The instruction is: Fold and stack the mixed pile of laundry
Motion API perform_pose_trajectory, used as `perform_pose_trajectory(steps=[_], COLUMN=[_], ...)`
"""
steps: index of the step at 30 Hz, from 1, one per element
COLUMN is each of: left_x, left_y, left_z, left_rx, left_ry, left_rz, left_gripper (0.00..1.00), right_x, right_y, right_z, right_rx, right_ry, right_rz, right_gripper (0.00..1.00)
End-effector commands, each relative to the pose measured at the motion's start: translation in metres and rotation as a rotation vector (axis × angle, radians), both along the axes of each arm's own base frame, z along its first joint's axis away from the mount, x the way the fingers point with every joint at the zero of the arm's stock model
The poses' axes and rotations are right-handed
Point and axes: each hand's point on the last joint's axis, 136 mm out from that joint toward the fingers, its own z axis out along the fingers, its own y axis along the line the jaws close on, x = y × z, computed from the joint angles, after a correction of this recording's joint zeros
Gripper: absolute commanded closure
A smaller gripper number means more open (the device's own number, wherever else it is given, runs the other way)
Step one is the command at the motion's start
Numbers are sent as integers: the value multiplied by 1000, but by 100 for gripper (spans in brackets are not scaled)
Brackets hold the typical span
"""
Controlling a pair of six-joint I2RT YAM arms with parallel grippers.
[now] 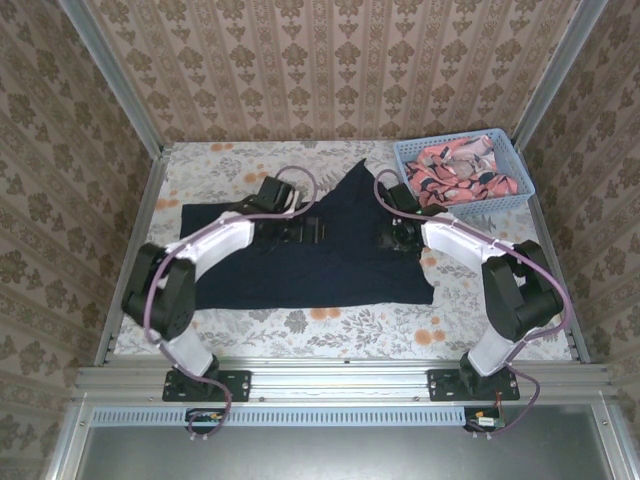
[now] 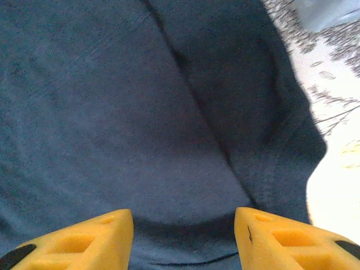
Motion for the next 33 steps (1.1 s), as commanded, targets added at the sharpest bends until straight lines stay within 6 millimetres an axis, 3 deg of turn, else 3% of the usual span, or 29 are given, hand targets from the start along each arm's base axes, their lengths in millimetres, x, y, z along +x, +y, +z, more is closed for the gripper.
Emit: perform_pose_trajectory(steps=[1, 4, 8, 10, 14, 18, 20, 22, 24, 27, 30, 33], left_x=[-38, -55, -54, -55, -69, -100, -114, -116, -102, -63, -21, 18], left_y=[36, 58, 105, 117, 113, 102, 102, 106, 111, 106, 85, 52], left_z=[-25, -44, -71, -79, -85, -84, -78, -65, -43, -6, 20, 31], left_rx=[78, 86, 124, 131, 137, 144, 146, 125, 114, 99, 75, -30], left_ry=[83, 118, 169, 184, 224, 267, 257, 215, 121, -18, -84, -128], left_rz=[59, 125, 292, 330, 292, 262, 279, 319, 349, 348, 305, 271], left_gripper=[2, 5, 5, 6, 8, 10, 11, 11, 10, 3, 1, 1], right_x=[-6, -14, -36, -43, -47, -59, -70, -74, -65, -34, 11, 58], right_y=[-3, 2, -22, -33, -36, -38, -47, -52, -50, -41, -25, -6], right_z=[-20, -35, -63, -71, -67, -63, -55, -43, -25, 9, 40, 56], right_rx=[38, 57, 30, 43, 53, 35, 5, -6, 17, 50, 88, 120], right_ry=[43, 90, 168, 179, 184, 223, 225, 208, 154, 54, -46, -124], right_rz=[-54, -74, -191, -226, -239, -223, -235, -235, -219, -180, -130, -92], right_gripper=[50, 53, 55, 55, 55, 55, 55, 54, 54, 52, 48, 48])
